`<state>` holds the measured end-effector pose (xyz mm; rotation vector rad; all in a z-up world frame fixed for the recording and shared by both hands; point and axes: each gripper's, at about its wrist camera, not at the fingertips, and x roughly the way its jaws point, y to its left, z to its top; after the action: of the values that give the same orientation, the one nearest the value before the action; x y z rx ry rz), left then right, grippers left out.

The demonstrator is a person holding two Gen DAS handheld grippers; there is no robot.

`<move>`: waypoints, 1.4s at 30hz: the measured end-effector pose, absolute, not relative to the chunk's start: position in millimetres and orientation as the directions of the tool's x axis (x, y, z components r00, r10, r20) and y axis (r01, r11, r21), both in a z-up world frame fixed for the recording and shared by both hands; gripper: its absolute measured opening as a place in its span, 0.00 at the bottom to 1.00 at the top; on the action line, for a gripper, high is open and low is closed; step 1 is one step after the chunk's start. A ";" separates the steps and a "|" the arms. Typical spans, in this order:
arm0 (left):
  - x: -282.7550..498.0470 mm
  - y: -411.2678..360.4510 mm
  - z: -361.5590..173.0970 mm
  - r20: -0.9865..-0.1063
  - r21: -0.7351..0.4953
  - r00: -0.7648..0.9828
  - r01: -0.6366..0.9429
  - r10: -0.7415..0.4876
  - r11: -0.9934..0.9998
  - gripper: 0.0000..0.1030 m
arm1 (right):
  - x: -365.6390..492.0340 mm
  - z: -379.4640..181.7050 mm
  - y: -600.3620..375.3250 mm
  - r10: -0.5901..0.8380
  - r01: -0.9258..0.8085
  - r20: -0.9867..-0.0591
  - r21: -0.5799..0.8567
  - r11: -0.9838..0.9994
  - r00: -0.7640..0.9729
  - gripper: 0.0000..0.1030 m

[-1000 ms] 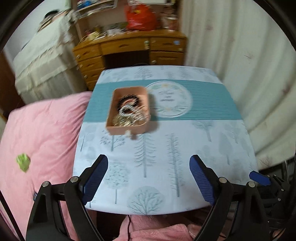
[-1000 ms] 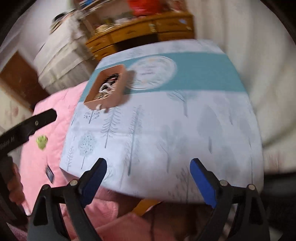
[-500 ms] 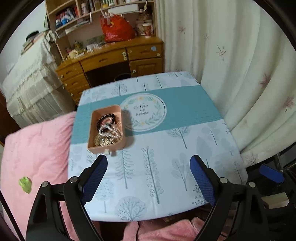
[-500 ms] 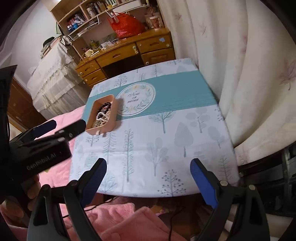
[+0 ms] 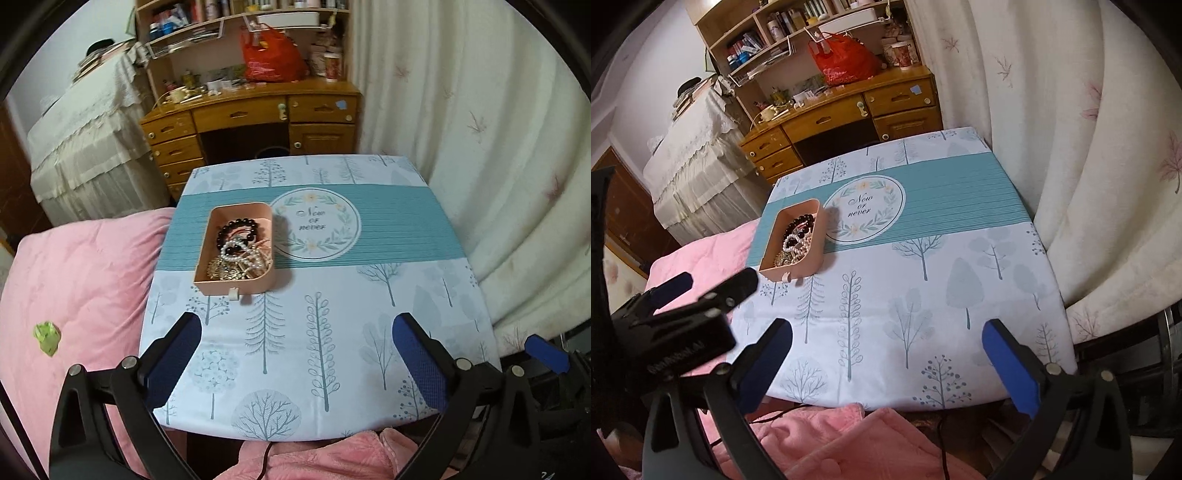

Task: Organize jewelry

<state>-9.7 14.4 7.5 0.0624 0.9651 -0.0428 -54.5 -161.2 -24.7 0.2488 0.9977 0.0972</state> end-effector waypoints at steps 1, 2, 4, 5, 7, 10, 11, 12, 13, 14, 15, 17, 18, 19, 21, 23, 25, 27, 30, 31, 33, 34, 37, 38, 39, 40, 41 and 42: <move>-9.9 15.5 6.7 -0.825 0.033 0.565 0.063 -0.008 0.997 0.99 | -53.6 -25.0 -159.6 0.197 0.028 -0.820 0.250 0.968 0.538 1.00; -10.3 15.5 5.3 -0.828 0.034 0.561 0.065 -0.008 0.997 0.99 | -52.5 -25.3 -157.6 0.197 0.020 -0.821 0.246 0.969 0.535 1.00; -9.9 17.6 3.5 -0.832 0.037 0.554 0.057 0.000 0.998 0.99 | -52.0 -25.2 -155.8 0.193 0.013 -0.823 0.236 0.972 0.535 1.00; -9.6 18.7 3.1 -0.833 0.034 0.553 0.054 -0.001 0.998 0.99 | -51.1 -25.1 -155.4 0.194 0.010 -0.823 0.236 0.972 0.534 1.00; -8.7 21.8 3.3 -0.833 0.030 0.553 0.043 0.001 0.999 0.99 | -48.6 -25.2 -154.4 0.194 0.005 -0.827 0.231 0.973 0.528 1.00; -6.1 23.8 1.4 -0.840 0.029 0.542 0.034 0.006 0.999 0.99 | -47.3 -23.2 -150.8 0.180 -0.004 -0.830 0.209 0.978 0.528 1.00; -5.0 24.2 -0.2 -0.845 0.030 0.535 0.032 0.008 0.999 0.99 | -47.1 -22.2 -149.2 0.174 -0.008 -0.830 0.201 0.980 0.529 1.00; -4.5 24.8 -1.0 -0.848 0.030 0.530 0.032 0.009 0.999 0.99 | -46.9 -21.7 -147.7 0.171 -0.012 -0.831 0.195 0.981 0.529 1.00; -3.7 25.8 -2.5 -0.852 0.028 0.523 0.032 0.008 0.999 0.99 | -46.8 -21.5 -146.6 0.169 -0.014 -0.832 0.190 0.982 0.529 1.00; -3.6 26.2 -2.9 -0.854 0.026 0.519 0.032 0.006 0.999 0.99 | -46.6 -21.3 -146.0 0.168 -0.015 -0.833 0.189 0.982 0.528 1.00; -3.5 26.8 -3.8 -0.857 0.024 0.516 0.033 0.004 0.999 0.99 | -46.3 -21.4 -145.8 0.171 -0.016 -0.833 0.191 0.981 0.526 1.00; -3.5 27.8 -4.7 -0.859 0.028 0.512 0.032 0.008 0.999 0.99 | -45.4 -21.9 -145.9 0.173 -0.015 -0.834 0.194 0.981 0.524 1.00; -3.3 27.9 -4.9 -0.860 0.030 0.511 0.032 0.009 0.999 0.99 | -45.5 -21.5 -145.2 0.172 -0.016 -0.834 0.192 0.981 0.524 1.00; -3.2 28.7 -5.3 -0.861 0.030 0.509 0.032 0.010 0.999 0.99 | -45.2 -21.6 -144.7 0.172 -0.016 -0.835 0.192 0.981 0.522 1.00; -2.6 29.6 -6.2 -0.864 0.030 0.503 0.031 0.011 0.999 0.99 | -44.6 -22.1 -143.7 0.172 -0.018 -0.837 0.191 0.982 0.520 1.00; -2.7 30.0 -6.1 -0.867 0.032 0.498 0.031 0.012 0.999 0.99 | -43.8 -22.3 -142.5 0.172 -0.019 -0.838 0.190 0.982 0.517 1.00; -2.5 29.9 -6.6 -0.868 0.036 0.496 0.033 0.015 0.999 0.99 | -43.6 -22.1 -141.9 0.171 -0.017 -0.838 0.189 0.982 0.519 1.00; -2.5 29.9 -6.4 -0.866 0.033 0.499 0.031 0.013 0.999 0.99 | -43.4 -22.5 -141.7 0.173 -0.017 -0.838 0.192 0.981 0.517 1.00; -2.6 31.0 -7.2 -0.866 0.035 0.500 0.031 0.015 0.999 0.99 | -43.4 -22.1 -141.9 0.171 -0.018 -0.838 0.190 0.982 0.517 1.00; -2.6 31.2 -7.4 -0.866 0.034 0.500 0.030 0.014 0.999 0.99 | -43.3 -22.1 -141.2 0.171 -0.018 -0.838 0.189 0.982 0.518 1.00; -2.5 31.1 -6.8 -0.865 0.036 0.501 0.031 0.015 0.999 0.99 | -43.2 -22.1 -141.6 0.171 -0.019 -0.838 0.189 0.982 0.519 1.00; -2.6 31.8 -7.1 -0.864 0.036 0.503 0.030 0.016 0.999 0.99 | -42.5 -22.2 -142.5 0.172 -0.021 -0.837 0.189 0.982 0.519 1.00; -4.1 34.0 -7.3 -0.863 0.039 0.505 0.028 0.019 0.999 0.99 | -41.7 -22.6 -140.8 0.172 -0.021 -0.837 0.189 0.982 0.520 1.00; -4.0 34.1 -6.8 -0.863 0.038 0.505 0.028 0.019 0.999 0.99 | -41.4 -23.0 -140.4 0.173 -0.021 -0.837 0.190 0.982 0.519 1.00; -3.9 34.1 -6.7 -0.863 0.039 0.505 0.028 0.020 0.999 0.99 | -41.6 -22.5 -140.6 0.173 -0.022 -0.837 0.190 0.982 0.519 1.00; -3.9 34.4 -7.1 -0.863 0.041 0.505 0.026 0.022 0.999 0.99 | -41.8 -22.5 -140.8 0.173 -0.022 -0.837 0.190 0.982 0.519 1.00; -4.0 34.7 -7.5 -0.862 0.041 0.506 0.026 0.023 0.999 0.99 | -41.7 -22.4 -140.6 0.172 -0.021 -0.837 0.188 0.982 0.519 1.00; -3.7 34.8 -6.7 -0.862 0.041 0.506 0.025 0.023 0.999 0.99 | -41.7 -22.4 -140.3 0.171 -0.021 -0.837 0.187 0.982 0.520 1.00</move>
<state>-3.7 34.8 -6.7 0.0501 1.0404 -0.0010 -41.7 -140.3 -22.4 0.1610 1.0186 0.1154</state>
